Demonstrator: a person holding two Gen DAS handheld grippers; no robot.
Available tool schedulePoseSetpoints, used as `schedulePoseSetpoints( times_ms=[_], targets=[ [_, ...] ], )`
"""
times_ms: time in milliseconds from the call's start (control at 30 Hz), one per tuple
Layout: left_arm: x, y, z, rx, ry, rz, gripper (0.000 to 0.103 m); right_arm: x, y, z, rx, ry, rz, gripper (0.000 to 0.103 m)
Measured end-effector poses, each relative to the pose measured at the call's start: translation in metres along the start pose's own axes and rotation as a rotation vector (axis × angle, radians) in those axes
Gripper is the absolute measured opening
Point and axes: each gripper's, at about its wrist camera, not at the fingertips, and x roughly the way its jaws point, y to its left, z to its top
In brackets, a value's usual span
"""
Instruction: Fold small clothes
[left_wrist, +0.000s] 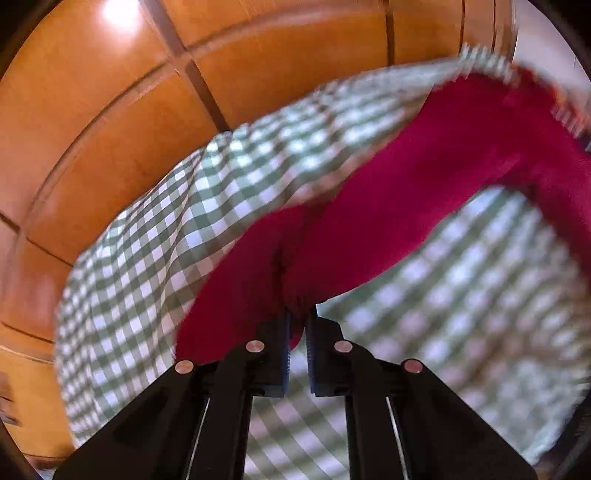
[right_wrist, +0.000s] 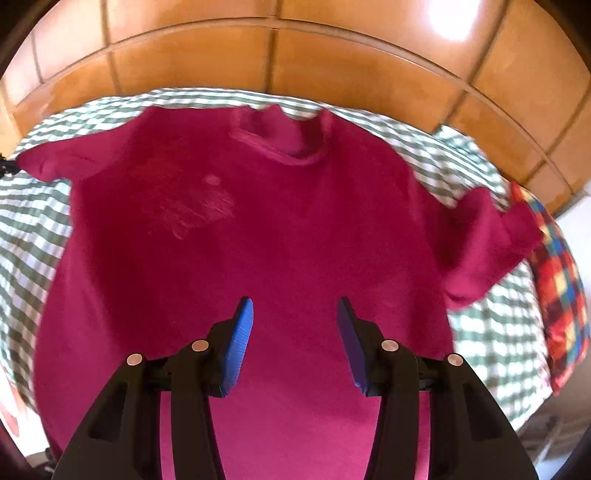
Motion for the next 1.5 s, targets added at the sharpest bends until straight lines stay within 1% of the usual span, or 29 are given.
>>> schedulePoseSetpoints(
  times_ms=[100, 200, 300, 333, 367, 433, 467, 500, 533, 567, 600, 633, 700, 767, 833, 867, 900, 933, 1000, 1033, 1100, 1133, 1167, 1233, 1300, 1333, 1367, 1467, 1500],
  targets=[
    [-0.050, 0.013, -0.003, -0.078, -0.043, -0.127, 0.006, 0.014, 0.026, 0.017, -0.078, -0.033, 0.048, 0.046],
    [-0.083, 0.024, -0.003, -0.135, -0.060, -0.219, 0.006, 0.032, 0.043, 0.035, -0.112, -0.044, 0.086, 0.046],
    [-0.102, 0.033, 0.004, -0.211, -0.055, -0.283, 0.006, 0.050, 0.049, 0.050, -0.098, -0.051, 0.119, 0.046],
    [-0.100, 0.038, 0.007, -0.230, -0.044, -0.276, 0.006, 0.054, 0.048, 0.053, -0.088, -0.051, 0.125, 0.046],
    [-0.095, 0.042, 0.009, -0.242, -0.016, -0.261, 0.007, 0.060, 0.046, 0.057, -0.068, -0.051, 0.135, 0.046],
    [-0.068, 0.054, 0.008, -0.294, 0.102, -0.214, 0.015, 0.070, 0.037, 0.064, -0.018, -0.046, 0.155, 0.046],
    [-0.053, 0.061, 0.006, -0.321, 0.165, -0.151, 0.016, 0.073, 0.034, 0.067, -0.002, -0.043, 0.162, 0.046],
    [-0.032, 0.073, 0.002, -0.352, 0.256, -0.036, 0.017, 0.077, 0.030, 0.069, 0.014, -0.042, 0.167, 0.046],
    [-0.019, 0.087, -0.002, -0.409, 0.319, 0.061, 0.028, 0.081, 0.026, 0.072, 0.025, -0.043, 0.166, 0.046],
    [-0.011, 0.096, -0.005, -0.460, 0.361, 0.115, 0.034, 0.085, 0.025, 0.075, 0.029, -0.043, 0.158, 0.046],
    [-0.004, 0.106, -0.010, -0.505, 0.386, 0.188, 0.036, 0.089, 0.025, 0.077, 0.029, -0.045, 0.150, 0.046],
    [-0.004, 0.110, -0.012, -0.531, 0.371, 0.224, 0.043, 0.092, 0.024, 0.079, 0.027, -0.048, 0.141, 0.046],
    [-0.009, 0.110, -0.018, -0.563, 0.321, 0.230, 0.046, 0.101, 0.022, 0.084, 0.027, -0.060, 0.132, 0.046],
    [-0.016, 0.101, -0.029, -0.588, 0.252, 0.245, 0.063, 0.107, 0.023, 0.091, 0.007, -0.075, 0.110, 0.046],
    [-0.019, 0.093, -0.044, -0.631, 0.192, 0.210, 0.068, 0.110, 0.027, 0.098, -0.030, -0.093, 0.072, 0.046],
    [-0.022, 0.092, -0.051, -0.673, 0.163, 0.176, 0.069, 0.112, 0.027, 0.101, -0.034, -0.094, 0.059, 0.046],
    [-0.024, 0.091, -0.065, -0.748, 0.108, 0.124, 0.069, 0.111, 0.027, 0.104, -0.030, -0.088, 0.055, 0.046],
    [-0.024, 0.092, -0.073, -0.792, 0.078, 0.107, 0.073, 0.108, 0.029, 0.109, -0.027, -0.087, 0.065, 0.046],
    [-0.020, 0.093, -0.095, -0.894, 0.012, 0.097, 0.077, 0.100, 0.031, 0.120, -0.012, -0.095, 0.142, 0.046],
    [-0.018, 0.092, -0.100, -0.915, -0.013, 0.077, 0.078, 0.096, 0.037, 0.129, -0.003, -0.086, 0.217, 0.046],
    [-0.011, 0.090, -0.110, -0.968, -0.046, 0.055, 0.082, 0.095, 0.052, 0.145, -0.012, -0.078, 0.317, 0.047],
    [-0.004, 0.091, -0.114, -1.010, -0.073, 0.029, 0.082, 0.094, 0.062, 0.152, -0.030, -0.080, 0.333, 0.049],
    [0.002, 0.091, -0.116, -1.040, -0.094, -0.005, 0.082, 0.094, 0.077, 0.161, -0.069, -0.086, 0.352, 0.055],
    [0.011, 0.088, -0.114, -1.069, -0.131, -0.049, 0.078, 0.099, 0.112, 0.177, -0.159, -0.078, 0.380, 0.058],
    [0.020, 0.084, -0.108, -1.045, -0.151, -0.111, 0.047, 0.104, 0.139, 0.187, -0.234, -0.063, 0.388, 0.059],
    [0.024, 0.079, -0.102, -1.011, -0.136, -0.109, 0.023, 0.112, 0.158, 0.193, -0.295, -0.034, 0.398, 0.059],
    [0.025, 0.076, -0.098, -0.991, -0.128, -0.091, 0.010, 0.117, 0.170, 0.194, -0.335, -0.022, 0.363, 0.060],
    [0.020, 0.069, -0.099, -0.977, -0.133, -0.084, 0.006, 0.134, 0.199, 0.189, -0.472, 0.020, 0.253, 0.061],
    [0.015, 0.068, -0.103, -0.978, -0.143, -0.083, 0.006, 0.133, 0.202, 0.187, -0.497, 0.007, 0.239, 0.050]
  ],
)
